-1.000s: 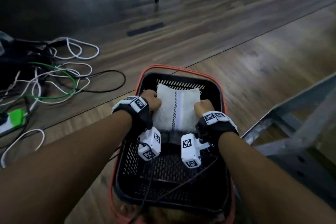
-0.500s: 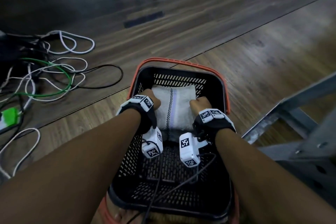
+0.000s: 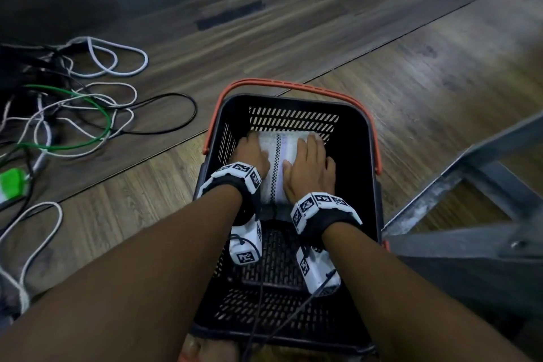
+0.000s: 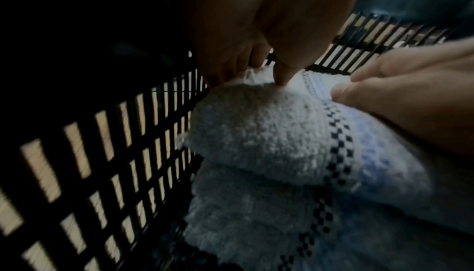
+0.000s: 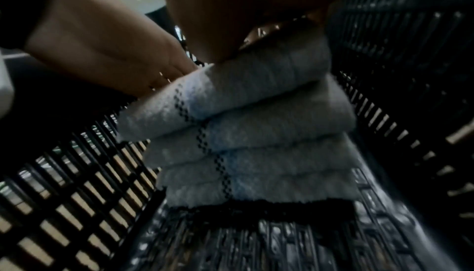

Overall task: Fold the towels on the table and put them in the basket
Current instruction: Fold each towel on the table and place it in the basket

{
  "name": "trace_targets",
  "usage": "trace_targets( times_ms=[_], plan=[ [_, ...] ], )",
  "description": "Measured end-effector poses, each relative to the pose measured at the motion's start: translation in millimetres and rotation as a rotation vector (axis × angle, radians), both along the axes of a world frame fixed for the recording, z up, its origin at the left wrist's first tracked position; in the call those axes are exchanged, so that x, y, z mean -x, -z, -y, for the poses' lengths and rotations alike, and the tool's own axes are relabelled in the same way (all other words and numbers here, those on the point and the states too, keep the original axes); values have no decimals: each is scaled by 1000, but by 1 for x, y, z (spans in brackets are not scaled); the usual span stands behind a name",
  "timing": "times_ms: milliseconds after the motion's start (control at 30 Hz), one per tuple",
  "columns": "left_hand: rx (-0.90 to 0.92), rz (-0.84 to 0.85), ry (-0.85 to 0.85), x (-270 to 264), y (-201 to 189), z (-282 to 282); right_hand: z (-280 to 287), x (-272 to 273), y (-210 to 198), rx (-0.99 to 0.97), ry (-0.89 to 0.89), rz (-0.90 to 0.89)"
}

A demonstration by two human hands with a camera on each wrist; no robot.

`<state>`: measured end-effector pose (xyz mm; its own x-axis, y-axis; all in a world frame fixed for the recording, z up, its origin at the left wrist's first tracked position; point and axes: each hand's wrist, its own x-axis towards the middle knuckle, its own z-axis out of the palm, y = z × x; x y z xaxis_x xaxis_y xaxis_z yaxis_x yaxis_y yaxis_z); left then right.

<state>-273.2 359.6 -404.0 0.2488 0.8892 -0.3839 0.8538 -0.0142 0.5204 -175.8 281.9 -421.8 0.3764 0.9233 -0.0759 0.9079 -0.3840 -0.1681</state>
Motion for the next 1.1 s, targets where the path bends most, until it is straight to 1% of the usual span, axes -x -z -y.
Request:
trace_targets(
  times_ms=[133,167,233,300,400,533,633,767,833,967,1033,1100],
  plan=[
    [-78,79,-97,2,5,2,6,-5,17,1,-6,-10],
    [-112,93,-94,2,5,3,6,-7,19,3,3,-24],
    [-184,111,-30,3,5,7,8,-9,22,16,27,-71],
    [-241,78,86,7,9,13,12,-9,26,29,44,-118],
    [-293,-54,218,12,21,21,14,-12,32,16,64,-197],
    [-302,-111,267,11,46,24,15,-19,41,-51,62,-292],
    [-334,-126,271,9,66,26,16,-19,53,-102,59,-271],
    [-371,-124,264,8,77,26,15,-16,61,-185,51,-265],
    [-372,-138,267,7,79,26,15,-16,63,-193,42,-268],
    [-270,-226,295,5,66,26,16,-16,56,-85,33,-244],
    [-198,-298,324,4,51,27,15,-17,44,54,34,-211],
    [-99,-419,395,6,29,30,18,-14,26,230,17,-171]
  ],
)
